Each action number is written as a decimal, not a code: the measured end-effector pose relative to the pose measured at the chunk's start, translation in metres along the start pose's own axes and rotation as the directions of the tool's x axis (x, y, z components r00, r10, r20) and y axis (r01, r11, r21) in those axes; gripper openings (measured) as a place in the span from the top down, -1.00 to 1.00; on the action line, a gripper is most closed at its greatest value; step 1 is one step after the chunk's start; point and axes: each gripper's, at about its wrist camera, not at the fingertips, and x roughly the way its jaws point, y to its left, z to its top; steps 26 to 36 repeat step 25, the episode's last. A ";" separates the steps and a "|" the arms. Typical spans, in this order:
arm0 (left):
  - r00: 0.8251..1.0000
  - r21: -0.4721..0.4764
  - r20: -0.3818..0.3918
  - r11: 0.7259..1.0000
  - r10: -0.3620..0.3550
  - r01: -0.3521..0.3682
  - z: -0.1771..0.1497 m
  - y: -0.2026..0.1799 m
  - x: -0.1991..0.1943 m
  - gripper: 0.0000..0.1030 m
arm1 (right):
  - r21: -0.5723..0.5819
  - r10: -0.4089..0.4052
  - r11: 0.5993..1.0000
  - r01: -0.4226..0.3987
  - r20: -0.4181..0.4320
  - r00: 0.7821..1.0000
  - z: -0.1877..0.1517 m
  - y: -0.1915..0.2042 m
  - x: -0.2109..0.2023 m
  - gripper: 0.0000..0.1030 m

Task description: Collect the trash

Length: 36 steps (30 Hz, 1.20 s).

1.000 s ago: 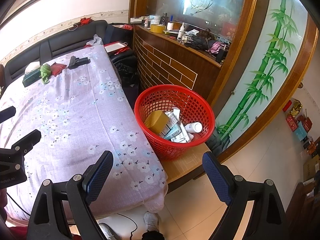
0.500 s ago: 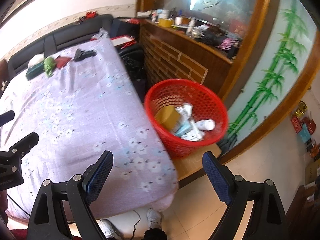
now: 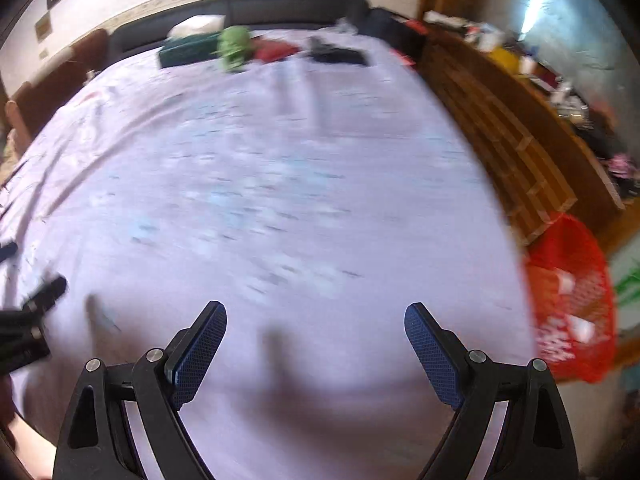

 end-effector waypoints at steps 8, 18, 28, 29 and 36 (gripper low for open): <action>0.997 -0.102 0.018 0.992 -0.075 0.077 0.008 0.030 0.014 -0.99 | 0.083 0.013 0.996 -0.014 0.020 1.000 0.027 0.043 0.046 -0.92; 0.996 -0.131 0.064 0.989 -0.060 0.068 0.028 0.031 0.030 -1.00 | 0.109 -0.016 0.994 0.011 0.048 0.999 0.037 0.048 0.053 -1.00; 0.996 -0.132 0.063 0.989 -0.062 0.069 0.030 0.033 0.032 -1.00 | 0.109 -0.016 0.994 0.010 0.048 0.999 0.038 0.048 0.053 -1.00; 0.996 -0.132 0.063 0.989 -0.062 0.069 0.030 0.033 0.032 -1.00 | 0.109 -0.016 0.994 0.010 0.048 0.999 0.038 0.048 0.053 -1.00; 0.996 -0.132 0.063 0.989 -0.062 0.069 0.030 0.033 0.032 -1.00 | 0.109 -0.016 0.994 0.010 0.048 0.999 0.038 0.048 0.053 -1.00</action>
